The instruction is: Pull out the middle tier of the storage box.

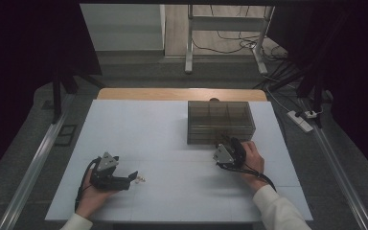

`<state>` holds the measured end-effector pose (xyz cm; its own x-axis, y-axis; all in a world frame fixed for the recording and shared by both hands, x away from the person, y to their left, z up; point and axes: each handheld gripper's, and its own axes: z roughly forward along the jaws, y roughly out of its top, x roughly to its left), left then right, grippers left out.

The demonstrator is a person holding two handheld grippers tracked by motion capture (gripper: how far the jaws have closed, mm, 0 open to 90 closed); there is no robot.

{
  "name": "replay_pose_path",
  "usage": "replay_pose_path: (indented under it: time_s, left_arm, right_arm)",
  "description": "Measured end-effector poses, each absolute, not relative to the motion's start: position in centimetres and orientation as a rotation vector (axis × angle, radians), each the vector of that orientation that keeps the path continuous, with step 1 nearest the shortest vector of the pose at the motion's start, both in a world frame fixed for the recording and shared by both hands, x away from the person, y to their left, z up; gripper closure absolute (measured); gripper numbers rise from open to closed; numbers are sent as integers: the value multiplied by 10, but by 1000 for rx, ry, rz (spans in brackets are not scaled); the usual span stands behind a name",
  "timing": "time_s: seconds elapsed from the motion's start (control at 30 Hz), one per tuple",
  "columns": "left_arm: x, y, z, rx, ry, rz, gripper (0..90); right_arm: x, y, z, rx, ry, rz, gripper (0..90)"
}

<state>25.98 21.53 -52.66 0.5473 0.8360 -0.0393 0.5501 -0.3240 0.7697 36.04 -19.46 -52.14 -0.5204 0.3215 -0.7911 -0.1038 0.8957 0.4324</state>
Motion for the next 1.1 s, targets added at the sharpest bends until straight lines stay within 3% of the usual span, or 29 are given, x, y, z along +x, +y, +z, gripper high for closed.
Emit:
replay_pose_path:
  time_s: [1.1]
  left_arm:
    - [259, 216, -526, 2013, 1117, 482, 69]
  right_arm:
    - [363, -194, -528, 125, 1958, 486, 740]
